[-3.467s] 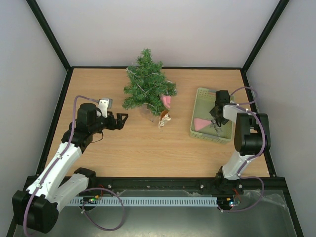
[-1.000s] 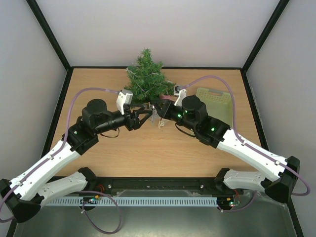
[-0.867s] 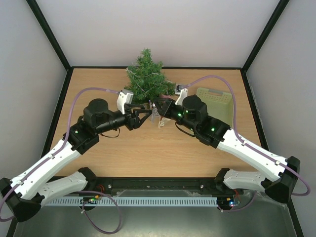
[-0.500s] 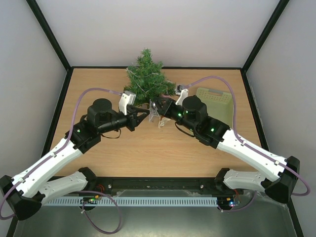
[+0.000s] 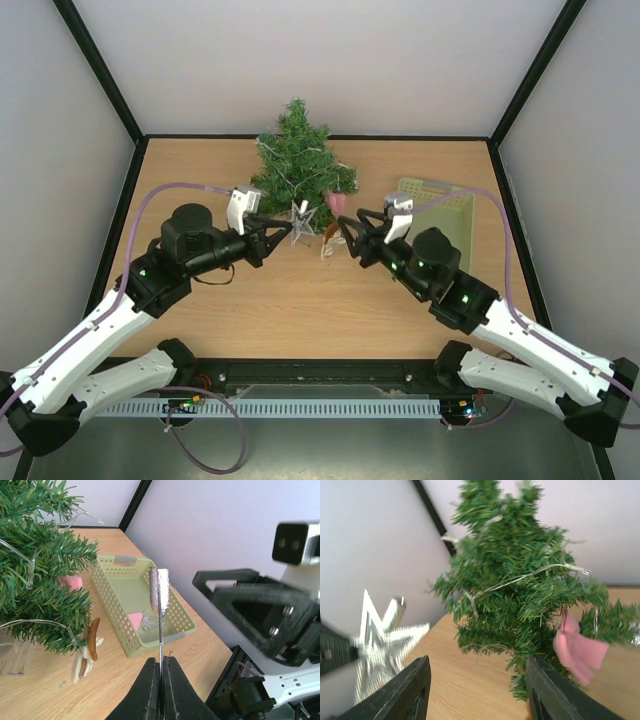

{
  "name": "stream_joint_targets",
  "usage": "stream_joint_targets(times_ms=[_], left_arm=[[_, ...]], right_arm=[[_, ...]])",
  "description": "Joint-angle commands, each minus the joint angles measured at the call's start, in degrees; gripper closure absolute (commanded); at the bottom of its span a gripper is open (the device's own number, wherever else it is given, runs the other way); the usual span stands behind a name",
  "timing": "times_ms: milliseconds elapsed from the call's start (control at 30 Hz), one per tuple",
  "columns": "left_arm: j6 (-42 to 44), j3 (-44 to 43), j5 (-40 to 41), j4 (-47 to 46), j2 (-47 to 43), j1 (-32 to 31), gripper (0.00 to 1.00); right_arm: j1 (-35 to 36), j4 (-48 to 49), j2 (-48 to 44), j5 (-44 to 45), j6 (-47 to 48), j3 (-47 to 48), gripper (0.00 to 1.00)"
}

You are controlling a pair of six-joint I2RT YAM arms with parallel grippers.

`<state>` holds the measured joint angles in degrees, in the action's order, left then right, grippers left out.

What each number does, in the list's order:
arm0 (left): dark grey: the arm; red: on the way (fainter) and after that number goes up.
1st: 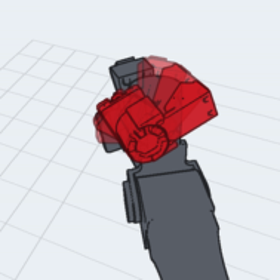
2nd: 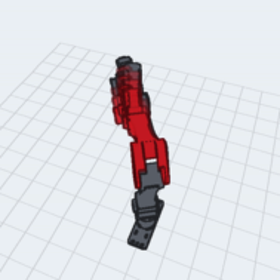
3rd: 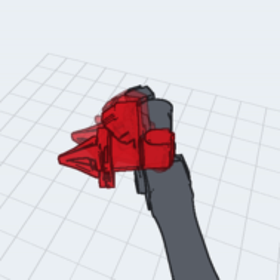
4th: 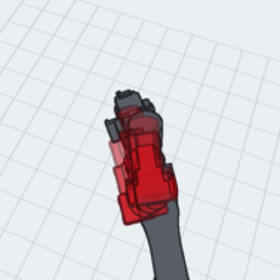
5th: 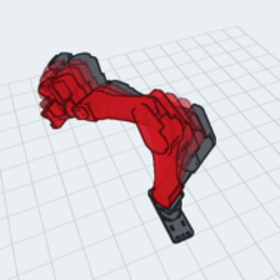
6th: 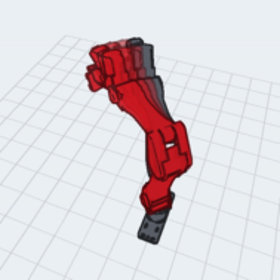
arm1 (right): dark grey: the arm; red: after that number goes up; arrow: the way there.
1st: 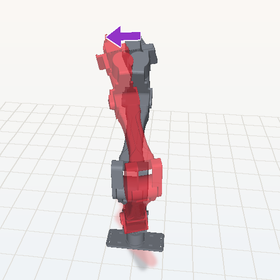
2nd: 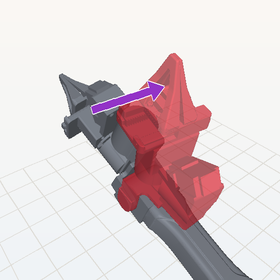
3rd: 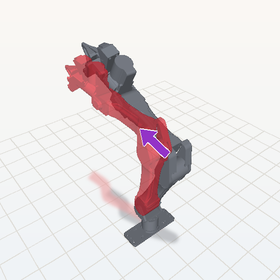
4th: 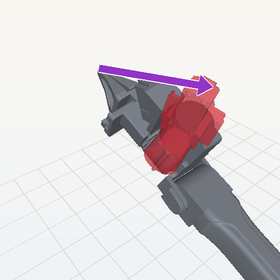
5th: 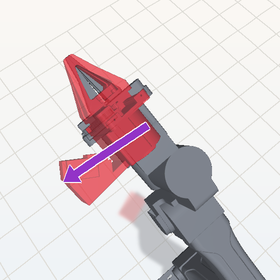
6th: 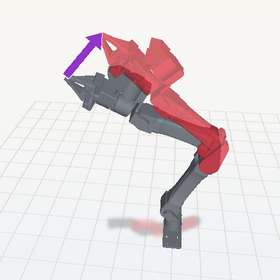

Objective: Decorate the small christmas tree
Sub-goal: Place the decoration item on the Christmas tree.

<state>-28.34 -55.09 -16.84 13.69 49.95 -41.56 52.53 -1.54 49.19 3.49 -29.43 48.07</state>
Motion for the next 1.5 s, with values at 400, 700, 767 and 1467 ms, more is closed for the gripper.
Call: stream_joint_targets(times_ms=[400,700,767,1467], left_arm=[[-17.68,-5.84,-3.11,8.51,-3.39,-0.1,0.98],[-24.74,-5.43,-7.01,5.13,-3.16,-0.08,0.98],[-26.78,-4.38,-6.97,3.57,-3.67,-0.1,0.98],[-32.47,-2.19,-5.92,2.84,-4.63,-0.1,0.98]], right_arm=[[0.65,33.78,-6.87,-20.89,84.0,-20.47,0.43],[4.11,36.21,-5.07,-20.44,95.42,-20.0,0.47],[5.16,36.96,-3.72,-20.9,97.58,-19.52,0.48],[8.41,49.04,4.21,-17.48,104.93,-16.6,0.65]])
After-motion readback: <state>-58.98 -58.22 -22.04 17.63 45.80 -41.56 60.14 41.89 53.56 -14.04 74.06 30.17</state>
